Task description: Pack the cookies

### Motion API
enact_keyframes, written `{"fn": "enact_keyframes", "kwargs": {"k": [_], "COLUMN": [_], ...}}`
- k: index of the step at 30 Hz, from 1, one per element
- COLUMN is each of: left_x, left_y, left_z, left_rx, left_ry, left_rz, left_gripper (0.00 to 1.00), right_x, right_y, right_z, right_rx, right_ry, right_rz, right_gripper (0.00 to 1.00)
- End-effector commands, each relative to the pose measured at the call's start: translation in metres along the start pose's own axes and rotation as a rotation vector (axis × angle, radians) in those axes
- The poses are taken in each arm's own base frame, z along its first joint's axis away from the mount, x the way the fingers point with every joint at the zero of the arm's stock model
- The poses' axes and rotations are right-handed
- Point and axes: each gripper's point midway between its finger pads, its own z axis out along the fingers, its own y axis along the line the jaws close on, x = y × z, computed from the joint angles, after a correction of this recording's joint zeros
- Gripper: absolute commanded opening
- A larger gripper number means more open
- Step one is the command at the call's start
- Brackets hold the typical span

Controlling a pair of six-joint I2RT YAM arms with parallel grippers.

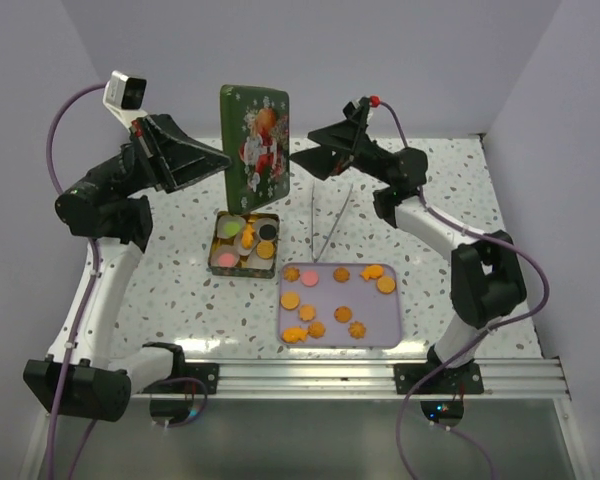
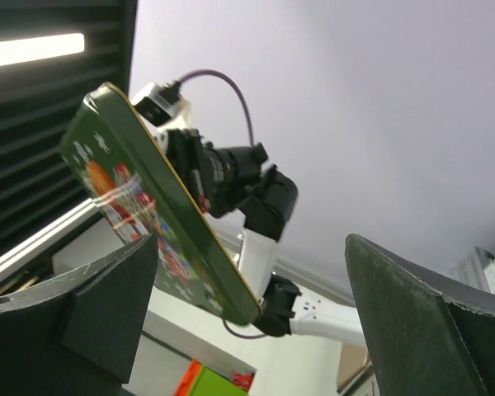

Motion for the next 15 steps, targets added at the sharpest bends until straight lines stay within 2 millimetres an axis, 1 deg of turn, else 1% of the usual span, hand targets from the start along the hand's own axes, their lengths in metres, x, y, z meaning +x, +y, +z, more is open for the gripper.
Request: {"fn": "enact_keyframes", "kwargs": {"k": [1, 2, 3, 4, 7, 8, 10, 14, 15], "left_x": [0.003, 0.001, 0.0, 0.0, -0.004, -0.006, -0.01, -0.015, -0.015], "left_y": [-0.016, -0.011, -0.012, -0.01, 0.002, 0.008, 0.009, 0.017, 0.019], "left_z": [-0.005, -0.006, -0.006, -0.006, -0.006, -0.006, -0.007, -0.006, -0.006], "left_rx": [0.087, 0.087, 0.1, 0.104, 0.095, 0.089, 0.102, 0.1, 0.1], "left_ry": [-0.024, -0.032, -0.036, -0.036, -0.036, -0.043, -0.064, -0.067, -0.067], "left_rz": [-0.066, -0.085, -0.073, -0.07, -0.07, -0.076, -0.077, -0.087, -0.088], "left_gripper": [0.0, 0.0, 0.0, 0.0, 0.0, 0.0, 0.0, 0.0, 0.0], "right_x": [0.012, 0.01, 0.011, 0.012, 0.013, 0.015, 0.018, 0.032, 0.035], "right_y": [0.079, 0.075, 0.082, 0.084, 0.087, 0.088, 0.091, 0.098, 0.102], "right_z": [-0.002, 0.001, 0.004, 0.006, 0.011, 0.013, 0.016, 0.026, 0.028], "right_rx": [-0.33, -0.351, -0.368, -0.373, -0.393, -0.397, -0.408, -0.446, -0.457], "right_ry": [0.048, 0.053, 0.067, 0.075, 0.076, 0.082, 0.093, 0.122, 0.128], "right_rz": [-0.129, -0.122, -0.127, -0.133, -0.131, -0.127, -0.125, -0.109, -0.108], "right_gripper": [0.99, 0.99, 0.99, 0.99, 0.99, 0.99, 0.99, 0.98, 0.96]}}
